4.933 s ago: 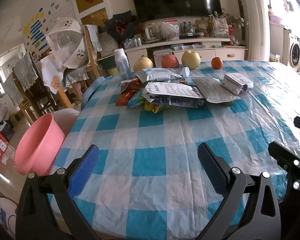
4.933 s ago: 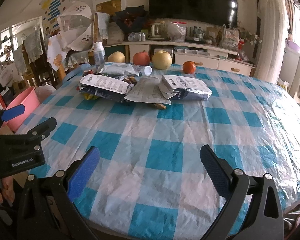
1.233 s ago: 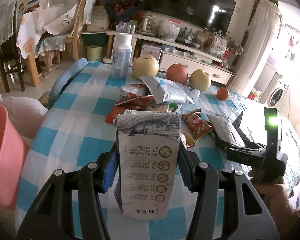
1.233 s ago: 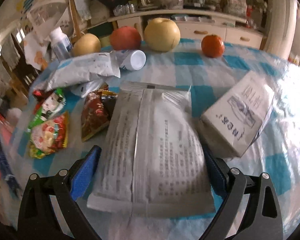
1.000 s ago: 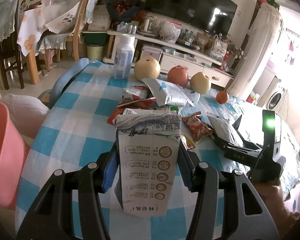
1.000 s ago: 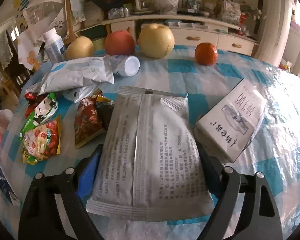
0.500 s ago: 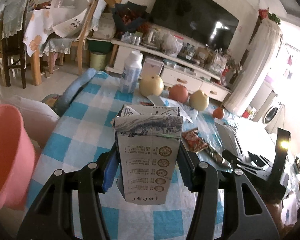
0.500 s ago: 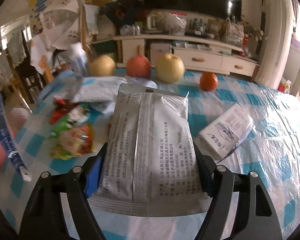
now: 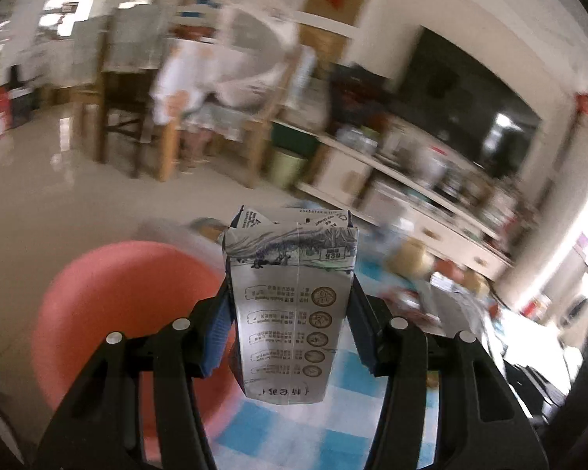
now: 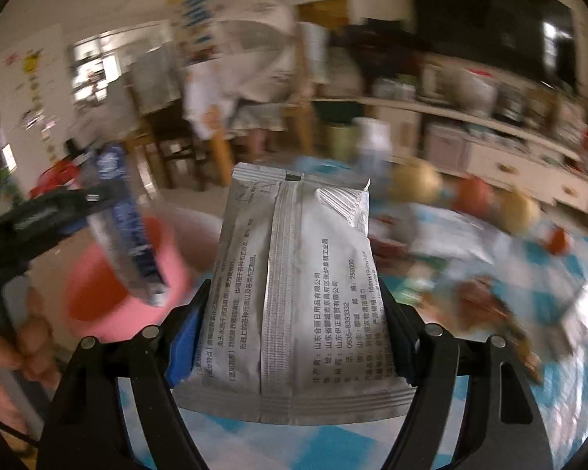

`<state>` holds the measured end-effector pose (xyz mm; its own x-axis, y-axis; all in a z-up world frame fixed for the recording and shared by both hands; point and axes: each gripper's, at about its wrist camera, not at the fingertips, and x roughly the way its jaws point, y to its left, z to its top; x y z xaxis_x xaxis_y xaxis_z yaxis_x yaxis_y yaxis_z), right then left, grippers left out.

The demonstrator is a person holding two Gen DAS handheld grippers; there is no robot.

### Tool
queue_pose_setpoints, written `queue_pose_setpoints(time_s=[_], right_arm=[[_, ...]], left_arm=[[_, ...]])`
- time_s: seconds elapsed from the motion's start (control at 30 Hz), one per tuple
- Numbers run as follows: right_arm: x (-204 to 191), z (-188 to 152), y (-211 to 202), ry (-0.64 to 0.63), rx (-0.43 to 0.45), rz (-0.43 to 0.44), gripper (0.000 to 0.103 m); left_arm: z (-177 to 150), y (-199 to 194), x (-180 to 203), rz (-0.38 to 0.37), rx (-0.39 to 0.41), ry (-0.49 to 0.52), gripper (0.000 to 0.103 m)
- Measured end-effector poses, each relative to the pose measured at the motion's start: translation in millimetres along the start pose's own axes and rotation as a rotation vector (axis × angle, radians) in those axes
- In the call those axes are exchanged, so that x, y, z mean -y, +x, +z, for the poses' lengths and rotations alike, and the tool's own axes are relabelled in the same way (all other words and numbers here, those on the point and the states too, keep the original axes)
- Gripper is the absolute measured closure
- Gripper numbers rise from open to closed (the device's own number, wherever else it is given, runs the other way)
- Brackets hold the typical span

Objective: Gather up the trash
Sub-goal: 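Carry both packets to the pink bucket and open both grippers, then move both tools back over the snack packets on the table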

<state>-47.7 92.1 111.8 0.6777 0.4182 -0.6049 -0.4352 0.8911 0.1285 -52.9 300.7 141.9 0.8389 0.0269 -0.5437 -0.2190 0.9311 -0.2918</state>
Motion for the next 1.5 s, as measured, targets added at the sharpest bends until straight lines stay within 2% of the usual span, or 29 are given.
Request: queue_pose_setpoints(time_s=[0.07, 0.17, 0.4, 0.47, 0.53, 0.63, 0.77, 0.8, 0.83, 0.97, 1.17, 1.5], right_arm=[[-35, 12, 16, -0.059, -0.005, 0.04, 0.025], [-77, 24, 37, -0.141, -0.013, 0.073, 0.025], [-125, 34, 91, -0.224, -0.058, 0.118, 0.022], [-132, 32, 106, -0.223, -0.079, 0.146, 0.016], [-129, 25, 106, -0.199, -0.082, 0.16, 0.013], [-116, 24, 102, -0.144, -0.077, 0.155, 0.012], [-89, 16, 80, -0.089, -0.044, 0.114, 0.011], [-80, 15, 75, -0.074, -0.037, 0.101, 0.011], [-72, 13, 69, -0.062, -0.028, 0.084, 0.011], [-45, 3, 50, -0.018, 0.002, 0.039, 0.011], [-7, -19, 28, 0.03, 0.015, -0.02, 0.011], [42, -48, -7, 0.078, 0.035, -0.08, 0.01]], left_arm=[[5, 0, -24, 0.09, 0.013, -0.035, 0.048], [13, 2, -54, 0.177, 0.021, -0.1, 0.048], [23, 9, -90, 0.283, 0.008, -0.166, 0.047], [24, 10, -96, 0.311, 0.009, -0.166, 0.04], [29, 11, -100, 0.341, 0.026, -0.162, 0.027], [30, 6, -102, 0.365, 0.062, -0.16, 0.021], [31, 0, -95, 0.365, 0.119, -0.136, 0.019], [31, -1, -90, 0.363, 0.133, -0.119, 0.016], [32, -2, -86, 0.351, 0.148, -0.098, 0.012], [30, -1, -61, 0.285, 0.172, -0.045, 0.012], [24, 7, -29, 0.196, 0.145, 0.038, 0.012], [1, 15, 51, 0.124, 0.099, 0.3, 0.012]])
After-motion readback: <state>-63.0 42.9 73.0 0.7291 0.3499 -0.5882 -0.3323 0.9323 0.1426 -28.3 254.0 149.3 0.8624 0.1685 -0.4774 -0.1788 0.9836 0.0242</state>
